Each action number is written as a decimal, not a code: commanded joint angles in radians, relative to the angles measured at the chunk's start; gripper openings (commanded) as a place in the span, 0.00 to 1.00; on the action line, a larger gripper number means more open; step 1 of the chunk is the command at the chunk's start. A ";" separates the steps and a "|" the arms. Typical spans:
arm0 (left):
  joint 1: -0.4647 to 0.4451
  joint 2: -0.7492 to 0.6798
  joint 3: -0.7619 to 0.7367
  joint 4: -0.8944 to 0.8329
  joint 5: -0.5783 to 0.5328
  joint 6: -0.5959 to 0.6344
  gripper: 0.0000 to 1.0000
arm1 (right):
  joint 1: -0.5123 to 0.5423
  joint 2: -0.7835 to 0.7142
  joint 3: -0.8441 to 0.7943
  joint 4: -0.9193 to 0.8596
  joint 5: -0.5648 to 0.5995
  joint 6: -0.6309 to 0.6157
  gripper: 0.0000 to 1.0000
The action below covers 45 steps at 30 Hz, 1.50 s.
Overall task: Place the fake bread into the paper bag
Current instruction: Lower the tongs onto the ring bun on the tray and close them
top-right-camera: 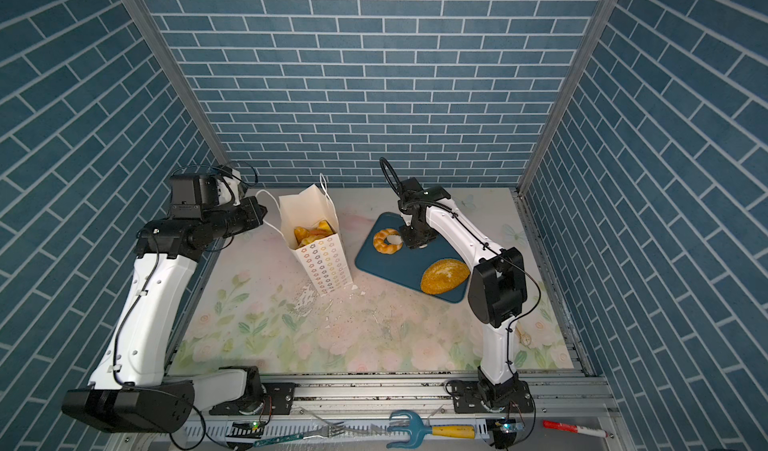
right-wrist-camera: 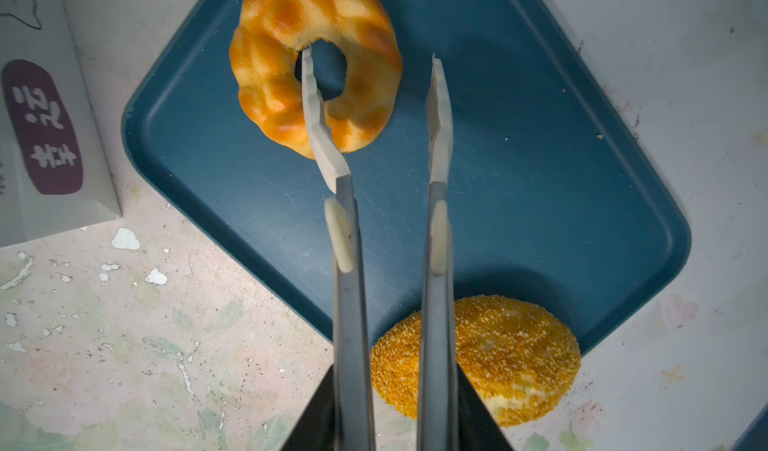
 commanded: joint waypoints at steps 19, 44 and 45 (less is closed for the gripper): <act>-0.004 -0.010 0.032 -0.009 0.000 0.013 0.09 | 0.001 -0.050 0.019 0.005 0.027 0.009 0.18; -0.004 -0.033 0.004 0.002 0.003 0.016 0.09 | 0.002 0.018 -0.020 0.010 0.038 -0.024 0.36; -0.004 -0.032 0.004 0.003 0.004 0.014 0.09 | 0.002 0.024 -0.015 0.007 0.034 -0.029 0.36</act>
